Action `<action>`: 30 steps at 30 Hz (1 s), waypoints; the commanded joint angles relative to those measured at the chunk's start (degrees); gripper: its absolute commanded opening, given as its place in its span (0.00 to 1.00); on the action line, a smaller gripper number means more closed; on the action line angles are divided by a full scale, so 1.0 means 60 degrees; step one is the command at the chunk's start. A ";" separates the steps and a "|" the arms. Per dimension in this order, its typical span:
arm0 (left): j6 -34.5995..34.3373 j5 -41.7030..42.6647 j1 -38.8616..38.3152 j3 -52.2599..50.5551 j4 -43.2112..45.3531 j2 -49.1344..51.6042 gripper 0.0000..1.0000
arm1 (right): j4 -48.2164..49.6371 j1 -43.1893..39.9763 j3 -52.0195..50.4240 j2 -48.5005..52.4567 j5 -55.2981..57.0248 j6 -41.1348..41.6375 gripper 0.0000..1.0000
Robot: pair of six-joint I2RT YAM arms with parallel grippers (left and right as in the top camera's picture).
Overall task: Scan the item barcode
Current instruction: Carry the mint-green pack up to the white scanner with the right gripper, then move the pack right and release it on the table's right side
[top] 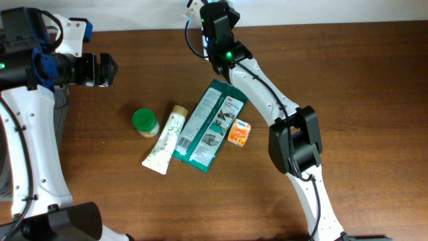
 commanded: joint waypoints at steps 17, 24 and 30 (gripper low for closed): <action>0.0117 0.0142 -0.0011 0.0098 -0.0015 -0.0076 0.99 | -1.1275 -0.1927 0.0164 -0.7519 -0.3599 0.9959 0.04; 0.0117 0.0142 -0.0011 0.0098 -0.0015 -0.0076 0.99 | -1.3318 -0.6892 -0.0623 -0.6517 -0.8054 0.9694 0.04; 0.0117 0.0142 -0.0011 0.0098 -0.0015 -0.0076 0.99 | -1.1941 -0.7992 -0.3005 -0.5002 -0.8138 0.9289 0.04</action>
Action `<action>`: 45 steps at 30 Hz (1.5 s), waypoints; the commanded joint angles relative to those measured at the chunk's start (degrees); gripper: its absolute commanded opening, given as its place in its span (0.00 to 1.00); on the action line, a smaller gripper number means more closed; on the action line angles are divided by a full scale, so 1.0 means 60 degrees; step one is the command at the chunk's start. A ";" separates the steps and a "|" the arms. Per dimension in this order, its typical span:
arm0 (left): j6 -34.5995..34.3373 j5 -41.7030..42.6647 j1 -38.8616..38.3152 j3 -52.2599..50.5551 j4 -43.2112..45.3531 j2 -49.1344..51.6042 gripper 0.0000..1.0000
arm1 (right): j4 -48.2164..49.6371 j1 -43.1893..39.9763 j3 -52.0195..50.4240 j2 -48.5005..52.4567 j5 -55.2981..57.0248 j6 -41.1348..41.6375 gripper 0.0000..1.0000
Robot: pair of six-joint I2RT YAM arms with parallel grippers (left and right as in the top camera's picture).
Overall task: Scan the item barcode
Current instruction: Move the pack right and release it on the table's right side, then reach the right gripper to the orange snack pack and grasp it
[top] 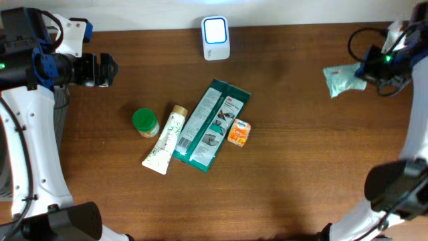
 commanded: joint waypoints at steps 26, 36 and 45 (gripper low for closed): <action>0.0117 0.0142 -0.0011 0.0098 0.0007 -0.0076 0.99 | -0.2240 0.1825 0.2368 0.2033 -0.1767 -0.1956 0.44; 0.0117 0.0142 -0.0011 0.0098 0.0007 -0.0076 0.99 | 0.1053 0.6266 -0.1384 0.2040 -0.1694 -0.0874 0.29; 0.0117 0.0142 -0.0011 0.0098 0.0007 -0.0076 0.99 | 0.4586 0.7952 -0.3912 0.2040 -0.0047 0.3963 0.08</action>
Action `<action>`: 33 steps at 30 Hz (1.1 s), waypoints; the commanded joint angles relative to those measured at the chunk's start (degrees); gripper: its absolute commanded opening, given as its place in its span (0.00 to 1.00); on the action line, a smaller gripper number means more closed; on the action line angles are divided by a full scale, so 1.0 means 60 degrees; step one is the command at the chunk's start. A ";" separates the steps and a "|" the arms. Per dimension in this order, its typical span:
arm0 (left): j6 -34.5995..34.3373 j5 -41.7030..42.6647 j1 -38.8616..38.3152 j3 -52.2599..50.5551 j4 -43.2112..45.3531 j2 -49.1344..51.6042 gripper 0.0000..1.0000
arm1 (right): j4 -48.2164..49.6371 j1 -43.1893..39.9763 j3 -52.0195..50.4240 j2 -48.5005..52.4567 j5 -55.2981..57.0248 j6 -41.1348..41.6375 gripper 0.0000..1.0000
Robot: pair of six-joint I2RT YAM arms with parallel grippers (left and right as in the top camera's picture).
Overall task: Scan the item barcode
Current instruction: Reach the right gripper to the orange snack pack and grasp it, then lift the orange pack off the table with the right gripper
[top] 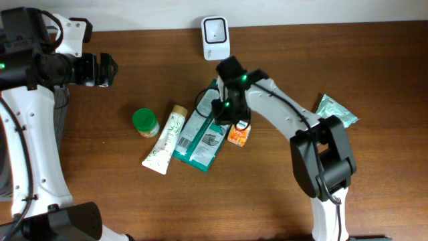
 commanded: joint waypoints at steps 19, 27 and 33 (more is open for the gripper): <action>0.0117 0.0142 -0.0011 0.0098 -0.0011 -0.0076 0.99 | -0.1530 -0.3661 -0.0852 -0.0062 0.3202 -0.0969 0.06; 0.0117 0.0142 -0.0011 0.0098 -0.0011 -0.0076 0.99 | 0.1807 -0.3770 -0.0852 -0.0062 -0.0437 -0.2135 0.11; 0.0117 0.0142 -0.0011 0.0098 -0.0011 -0.0076 0.99 | 0.1067 -0.3967 -0.0131 -0.0200 -0.0619 -0.2546 0.18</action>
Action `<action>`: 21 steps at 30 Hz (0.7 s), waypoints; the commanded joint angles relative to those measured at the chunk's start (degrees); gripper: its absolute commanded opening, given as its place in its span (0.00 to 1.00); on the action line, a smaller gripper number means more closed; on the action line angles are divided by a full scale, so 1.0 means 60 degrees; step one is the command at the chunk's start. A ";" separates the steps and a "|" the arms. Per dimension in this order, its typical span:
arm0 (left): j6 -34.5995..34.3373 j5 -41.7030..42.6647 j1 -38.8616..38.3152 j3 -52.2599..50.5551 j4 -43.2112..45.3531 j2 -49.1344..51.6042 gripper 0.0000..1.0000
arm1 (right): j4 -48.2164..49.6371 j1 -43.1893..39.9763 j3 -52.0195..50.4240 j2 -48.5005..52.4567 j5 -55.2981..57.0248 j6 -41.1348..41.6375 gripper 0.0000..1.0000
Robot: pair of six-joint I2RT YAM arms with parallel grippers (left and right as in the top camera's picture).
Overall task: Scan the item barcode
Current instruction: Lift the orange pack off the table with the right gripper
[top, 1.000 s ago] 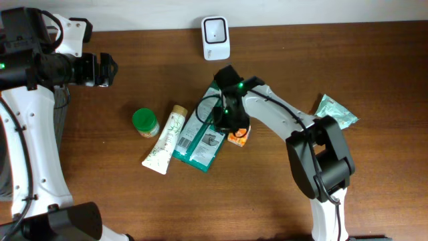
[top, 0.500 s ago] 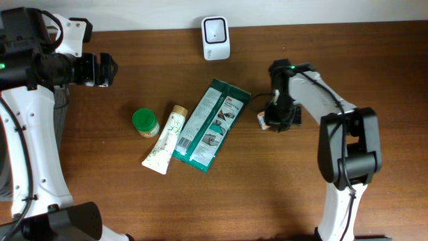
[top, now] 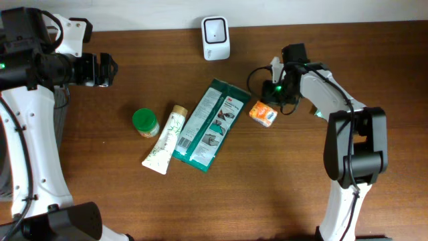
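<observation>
The white barcode scanner stands at the table's far edge, its window facing up. My right gripper is right of the middle and is shut on a small orange box, which hangs tilted at its fingertips, below and right of the scanner. The fingers themselves are mostly hidden under the wrist. My left gripper hovers open at the far left, holding nothing.
A long teal blister pack lies in the middle, with a white tube and a green-lidded jar to its left. The right arm's links stretch over the table's right side.
The right gripper was over the orange box beside the teal pack. It now holds the box up and to the right, clear of the pack. The green pouch at the right no longer shows.
The right gripper was first at the scanner, covering it. Then it was at the far right with a green pouch. Later the pouch lay on the right side and the gripper was at the orange box. It now carries that box. The left arm stayed still.
</observation>
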 commanded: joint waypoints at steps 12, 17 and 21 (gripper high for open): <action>0.0117 0.0142 -0.0011 0.0098 -0.0015 -0.0076 0.99 | -0.2357 -0.1005 0.1410 0.0754 0.0364 -0.1851 0.09; 0.0117 0.0142 -0.0011 0.0098 -0.0015 -0.0076 0.99 | -0.2109 -0.0616 0.0678 0.0754 0.0539 -0.1614 0.08; 0.0117 0.0142 -0.0011 0.0098 -0.0015 -0.0076 0.99 | -0.2568 -0.0120 0.0568 0.0743 0.0535 -0.1610 0.08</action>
